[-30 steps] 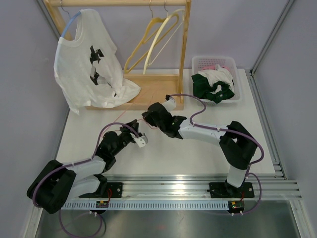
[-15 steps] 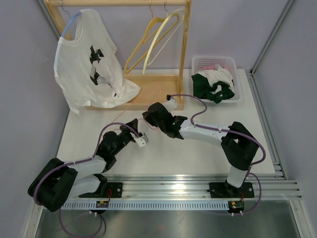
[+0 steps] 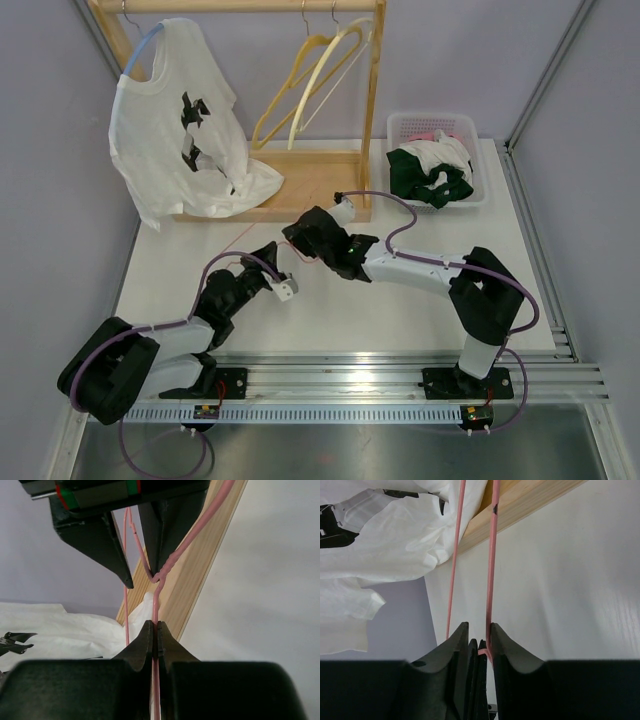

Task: Remove the t-shirt from the hanger
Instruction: Pass the hanger from the right arm to the left

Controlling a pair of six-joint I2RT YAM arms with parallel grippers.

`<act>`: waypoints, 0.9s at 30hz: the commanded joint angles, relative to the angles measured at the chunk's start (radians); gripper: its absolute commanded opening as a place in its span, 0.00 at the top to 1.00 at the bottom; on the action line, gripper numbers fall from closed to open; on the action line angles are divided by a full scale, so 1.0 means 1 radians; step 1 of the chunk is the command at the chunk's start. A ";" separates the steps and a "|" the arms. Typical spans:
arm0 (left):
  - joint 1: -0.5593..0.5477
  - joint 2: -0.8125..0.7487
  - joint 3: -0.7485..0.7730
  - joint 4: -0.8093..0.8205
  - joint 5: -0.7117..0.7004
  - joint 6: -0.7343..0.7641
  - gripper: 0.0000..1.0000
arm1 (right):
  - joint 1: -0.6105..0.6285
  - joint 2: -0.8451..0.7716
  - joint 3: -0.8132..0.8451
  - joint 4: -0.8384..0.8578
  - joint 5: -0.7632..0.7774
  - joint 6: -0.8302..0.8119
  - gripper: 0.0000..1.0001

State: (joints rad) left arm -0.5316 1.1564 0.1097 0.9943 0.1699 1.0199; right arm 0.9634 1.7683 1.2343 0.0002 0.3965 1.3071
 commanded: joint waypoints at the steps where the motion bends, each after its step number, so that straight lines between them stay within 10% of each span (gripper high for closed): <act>1: -0.004 0.006 -0.013 0.106 0.019 0.014 1.00 | 0.017 -0.047 0.028 0.034 -0.015 -0.008 0.66; 27: -0.007 0.006 -0.065 0.161 0.039 0.072 1.00 | 0.015 -0.047 0.148 -0.157 -0.021 -0.088 0.17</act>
State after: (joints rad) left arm -0.5339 1.1503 0.0551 1.0492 0.1871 1.0756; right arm 0.9688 1.7664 1.3491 -0.1165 0.3546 1.2304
